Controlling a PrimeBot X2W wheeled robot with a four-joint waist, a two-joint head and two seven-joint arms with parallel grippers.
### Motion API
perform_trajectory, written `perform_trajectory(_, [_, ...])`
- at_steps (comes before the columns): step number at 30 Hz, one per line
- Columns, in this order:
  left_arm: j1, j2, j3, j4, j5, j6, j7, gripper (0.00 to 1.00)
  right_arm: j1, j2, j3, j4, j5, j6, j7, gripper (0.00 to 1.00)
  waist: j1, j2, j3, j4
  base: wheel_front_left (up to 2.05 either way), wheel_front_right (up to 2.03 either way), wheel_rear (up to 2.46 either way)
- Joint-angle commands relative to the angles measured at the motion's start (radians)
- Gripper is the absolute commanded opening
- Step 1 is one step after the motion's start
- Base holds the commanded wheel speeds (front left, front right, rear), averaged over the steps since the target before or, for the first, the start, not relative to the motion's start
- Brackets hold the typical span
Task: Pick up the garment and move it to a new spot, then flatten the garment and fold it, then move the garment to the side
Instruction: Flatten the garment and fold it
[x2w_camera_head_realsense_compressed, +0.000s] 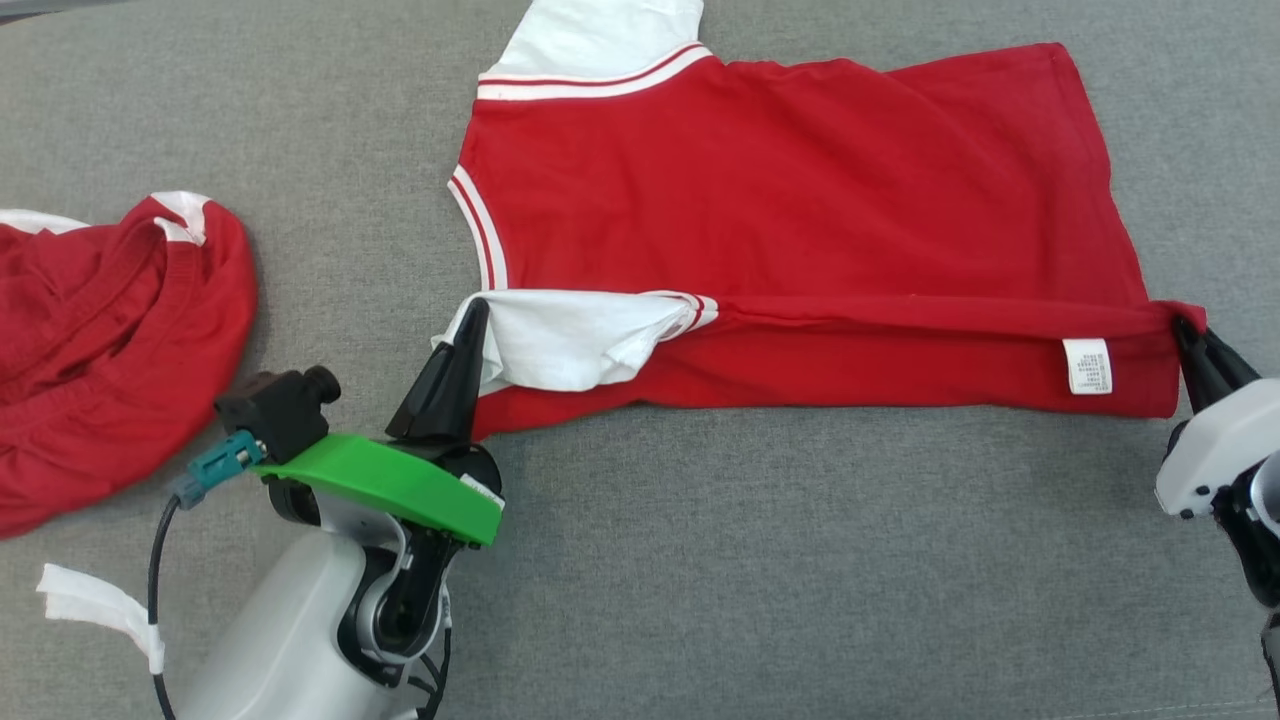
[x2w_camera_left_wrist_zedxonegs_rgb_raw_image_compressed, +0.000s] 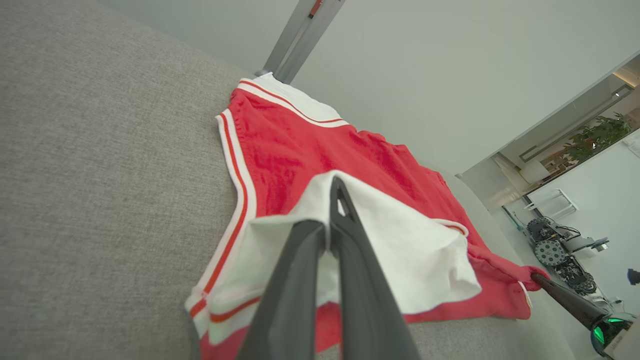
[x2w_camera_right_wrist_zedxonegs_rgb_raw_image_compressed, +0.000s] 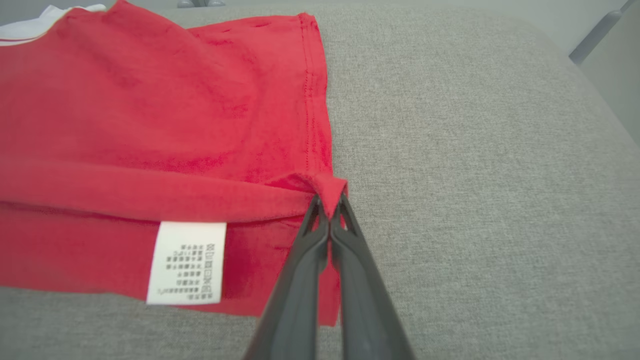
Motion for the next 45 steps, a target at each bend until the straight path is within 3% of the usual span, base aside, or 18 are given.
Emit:
perform_trajectory(1, [-0.029,-0.001,-0.001,0.011,0.007,-0.009,0.002,0.00,-0.028,-0.015,0.006,0.010,-0.005,-0.001,-0.005,0.00,0.0001,-0.0001,0.025,0.011,0.00,0.00,0.00])
perform_trajectory(6, [-0.082,-0.003,-0.008,0.065,0.020,-0.023,0.012,0.00,-0.112,-0.045,0.046,0.077,-0.007,-0.001,-0.032,0.02,0.0001,-0.0001,0.050,0.015,0.00,0.00,0.00])
perform_trajectory(7, [-0.092,-0.005,-0.009,0.071,0.022,-0.027,0.009,0.00,-0.129,-0.050,0.056,0.092,-0.010,-0.001,-0.041,0.45,0.0001,-0.0001,0.053,0.015,0.00,0.00,0.00])
perform_trajectory(8, [-0.098,-0.006,-0.010,0.076,0.026,-0.030,0.004,0.22,-0.142,-0.053,0.062,0.103,-0.011,-0.001,-0.053,1.00,0.0001,-0.0001,0.056,0.016,0.00,0.00,0.00])
perform_trajectory(9, [-0.103,-0.007,-0.013,0.086,0.029,-0.034,0.004,0.42,-0.157,-0.055,0.066,0.117,-0.013,-0.001,-0.070,1.00,0.0001,-0.0001,0.057,0.017,0.00,0.00,0.00])
perform_trajectory(10, [-0.107,-0.008,-0.016,0.093,0.029,-0.036,0.002,0.83,-0.164,-0.056,0.070,0.131,-0.015,-0.001,-0.086,1.00,0.0001,-0.0001,0.058,0.018,0.00,0.00,0.00])
perform_trajectory(11, [-0.111,-0.008,-0.017,0.098,0.034,-0.036,-0.002,1.00,-0.170,-0.055,0.074,0.140,-0.015,-0.001,-0.100,1.00,0.0001,-0.0001,0.057,0.019,0.00,0.00,0.00])
perform_trajectory(15, [-0.102,-0.008,-0.009,0.098,0.047,-0.029,-0.025,1.00,-0.176,-0.051,0.073,0.144,-0.015,-0.001,-0.197,1.00,0.0001,-0.0001,0.051,0.019,0.00,0.00,0.00])
perform_trajectory(20, [-0.002,0.024,0.011,0.058,0.060,0.015,-0.046,1.00,-0.122,-0.035,0.052,0.141,-0.013,-0.001,-0.277,1.00,0.0001,-0.0001,0.029,0.002,0.00,0.00,0.00])
perform_trajectory(28, [0.113,0.053,0.009,0.043,0.035,0.111,0.016,1.00,-0.061,-0.008,0.038,0.128,0.001,-0.001,-0.285,1.00,0.0001,-0.0001,0.023,-0.031,0.00,0.00,0.00])
perform_trajectory(32, [0.107,0.055,-0.014,0.068,0.027,0.133,0.078,1.00,-0.062,0.003,0.042,0.132,0.001,-0.001,-0.275,1.00,0.0001,-0.0001,0.034,-0.040,0.00,0.00,0.00])
perform_trajectory(33, [0.107,0.054,-0.021,0.071,0.025,0.134,0.092,0.89,-0.064,0.005,0.045,0.136,0.003,-0.001,-0.270,1.00,0.0001,-0.0001,0.036,-0.040,0.00,0.00,0.00])
perform_trajectory(34, [0.108,0.055,-0.030,0.073,0.028,0.137,0.105,0.58,-0.067,0.009,0.048,0.142,0.007,-0.001,-0.264,1.00,0.0001,-0.0001,0.037,-0.040,0.00,0.00,0.00])
perform_trajectory(35, [0.109,0.056,-0.032,0.071,0.030,0.140,0.109,0.40,-0.070,0.012,0.051,0.148,0.010,-0.001,-0.259,1.00,0.0001,-0.0001,0.037,-0.040,0.00,0.00,0.00])
perform_trajectory(36, [0.111,0.063,-0.037,0.070,0.040,0.143,0.111,0.08,-0.073,0.017,0.063,0.156,0.018,-0.001,-0.251,1.00,0.0001,-0.0001,0.037,-0.039,0.00,0.00,0.00])
perform_trajectory(37, [0.114,0.069,-0.037,0.068,0.048,0.147,0.105,0.00,-0.075,0.023,0.072,0.166,0.030,-0.001,-0.241,1.00,0.0001,-0.0001,0.037,-0.037,0.00,0.00,0.00])
perform_trajectory(44, [0.129,0.100,-0.043,0.027,0.080,0.144,0.077,0.00,-0.084,0.030,0.062,0.277,0.096,-0.001,-0.157,1.00,0.0001,-0.0001,0.031,0.006,0.00,0.00,0.00])
perform_trajectory(45, [0.128,0.100,-0.045,0.024,0.083,0.140,0.078,0.00,-0.085,0.029,0.065,0.285,0.106,-0.001,-0.156,0.85,0.0001,-0.0001,0.031,0.012,0.00,0.00,0.00])
